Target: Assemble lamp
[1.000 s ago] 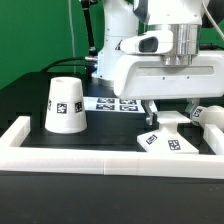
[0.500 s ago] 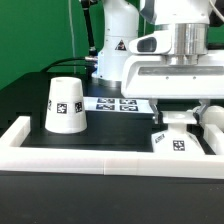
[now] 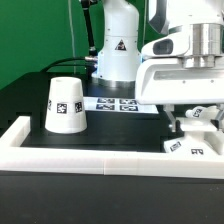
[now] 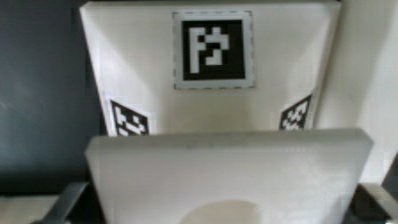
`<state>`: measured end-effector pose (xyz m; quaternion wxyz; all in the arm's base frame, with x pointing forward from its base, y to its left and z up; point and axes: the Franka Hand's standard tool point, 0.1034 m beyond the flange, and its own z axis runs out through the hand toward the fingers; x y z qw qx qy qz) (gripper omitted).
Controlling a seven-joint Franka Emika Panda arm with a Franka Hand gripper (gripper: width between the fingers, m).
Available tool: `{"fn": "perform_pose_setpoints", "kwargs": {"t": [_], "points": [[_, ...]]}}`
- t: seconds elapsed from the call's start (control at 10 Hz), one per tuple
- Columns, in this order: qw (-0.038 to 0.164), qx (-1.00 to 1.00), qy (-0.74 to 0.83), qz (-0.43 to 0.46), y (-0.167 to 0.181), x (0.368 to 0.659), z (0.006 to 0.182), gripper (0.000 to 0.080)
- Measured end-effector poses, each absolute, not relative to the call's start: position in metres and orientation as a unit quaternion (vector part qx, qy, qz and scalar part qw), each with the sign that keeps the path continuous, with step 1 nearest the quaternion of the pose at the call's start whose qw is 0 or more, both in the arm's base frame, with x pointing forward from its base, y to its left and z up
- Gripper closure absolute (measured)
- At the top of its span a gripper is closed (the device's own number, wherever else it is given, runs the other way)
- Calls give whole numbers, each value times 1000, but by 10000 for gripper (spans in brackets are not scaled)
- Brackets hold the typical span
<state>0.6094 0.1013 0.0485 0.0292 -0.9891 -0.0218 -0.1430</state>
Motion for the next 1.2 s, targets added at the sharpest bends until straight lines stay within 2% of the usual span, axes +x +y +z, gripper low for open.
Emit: {"fn": "perform_pose_setpoints", "kwargs": {"t": [0.4, 0.5, 0.6, 0.7, 1.0, 1.2], "points": [[29, -989, -21, -140, 101, 612, 49, 265], [29, -990, -22, -140, 101, 612, 49, 166], [29, -989, -22, -140, 101, 612, 49, 121], [29, -989, -20, -141, 101, 611, 53, 121], [30, -989, -24, -143, 104, 582, 69, 101], [31, -989, -37, -142, 113, 555, 88, 100]]}}
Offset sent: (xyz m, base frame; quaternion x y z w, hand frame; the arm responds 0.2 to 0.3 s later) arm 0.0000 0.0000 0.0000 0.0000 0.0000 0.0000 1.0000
